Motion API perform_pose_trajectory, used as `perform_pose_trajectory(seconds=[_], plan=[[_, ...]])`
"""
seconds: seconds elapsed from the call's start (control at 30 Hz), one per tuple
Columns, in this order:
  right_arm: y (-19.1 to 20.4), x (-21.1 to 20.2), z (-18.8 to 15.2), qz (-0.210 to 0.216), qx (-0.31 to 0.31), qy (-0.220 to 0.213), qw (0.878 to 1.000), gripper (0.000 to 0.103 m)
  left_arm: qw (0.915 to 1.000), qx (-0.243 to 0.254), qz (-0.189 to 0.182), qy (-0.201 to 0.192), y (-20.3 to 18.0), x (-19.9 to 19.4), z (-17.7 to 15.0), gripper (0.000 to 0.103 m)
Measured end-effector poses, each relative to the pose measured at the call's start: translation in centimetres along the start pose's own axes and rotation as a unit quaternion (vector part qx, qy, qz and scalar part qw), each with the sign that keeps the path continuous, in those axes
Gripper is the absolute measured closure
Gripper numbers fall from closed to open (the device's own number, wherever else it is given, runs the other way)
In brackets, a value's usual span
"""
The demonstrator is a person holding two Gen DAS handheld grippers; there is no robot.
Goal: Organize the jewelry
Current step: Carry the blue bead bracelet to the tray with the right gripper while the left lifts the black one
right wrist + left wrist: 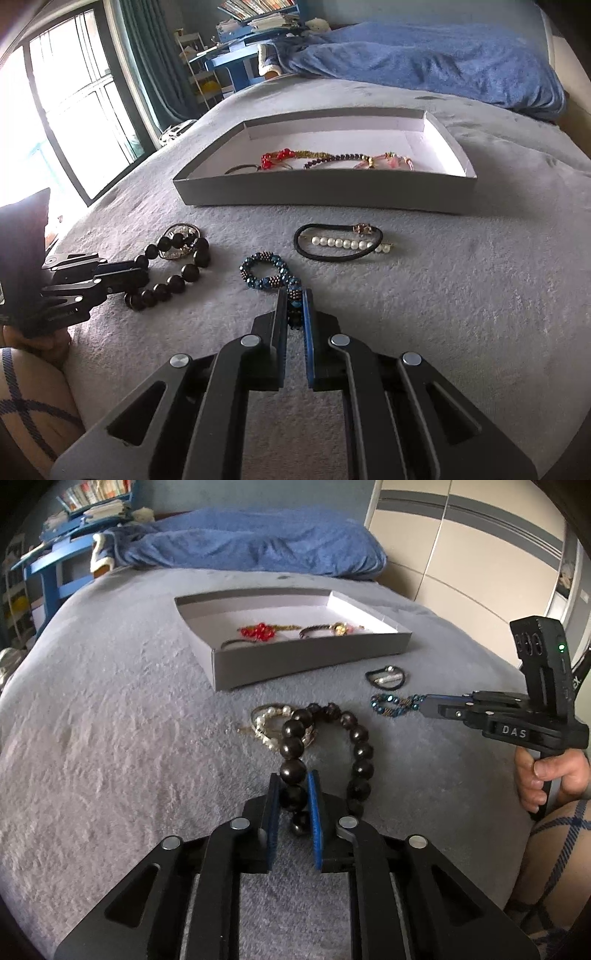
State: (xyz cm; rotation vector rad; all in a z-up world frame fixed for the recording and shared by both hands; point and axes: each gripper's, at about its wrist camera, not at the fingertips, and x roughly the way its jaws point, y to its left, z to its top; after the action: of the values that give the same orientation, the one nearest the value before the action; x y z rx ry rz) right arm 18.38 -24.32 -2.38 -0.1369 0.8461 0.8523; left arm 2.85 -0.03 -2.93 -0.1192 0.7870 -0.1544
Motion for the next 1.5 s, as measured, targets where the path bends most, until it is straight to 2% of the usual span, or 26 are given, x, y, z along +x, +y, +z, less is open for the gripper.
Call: perform_pose_trajectory(seconds=[0.23,0.43,0.87,1.07,1.23,1.37,1.5], plan=[[0.2,-1.3,0.7,-0.005,-0.003,-0.022,1.000,0.096,0.9995,0.020,-0.008,-0.025,-0.7,-1.4,1.3,0.088],[0.1,-2.7,2.4,-0.011,0.001,-0.052,0.999,0.096,0.9974,0.021,-0.025,-0.064,-1.1,-3.2,4.5,0.088],[-1.8,-4.6,9.3,-0.010,0.005,-0.096,0.995,0.096,0.9930,0.032,-0.023,-0.111,-0.6,-3.8,12.2,0.088],[-3.8,-3.4,11.7,-0.034,0.007,-0.085,0.996,0.096,0.9920,0.040,-0.013,-0.119,-0.2,-2.8,15.6,0.088],[-5.4,-1.5,12.2,-0.059,0.012,-0.064,0.996,0.096,0.9928,0.037,-0.008,-0.114,0.3,-0.9,17.6,0.088],[-6.7,0.0,12.1,-0.069,0.024,-0.051,0.996,0.096,0.9940,0.030,-0.016,-0.104,0.4,0.7,17.9,0.088],[-7.5,1.3,11.8,-0.072,0.031,-0.041,0.996,0.096,0.9950,0.044,-0.018,-0.088,-0.8,2.5,17.5,0.088]])
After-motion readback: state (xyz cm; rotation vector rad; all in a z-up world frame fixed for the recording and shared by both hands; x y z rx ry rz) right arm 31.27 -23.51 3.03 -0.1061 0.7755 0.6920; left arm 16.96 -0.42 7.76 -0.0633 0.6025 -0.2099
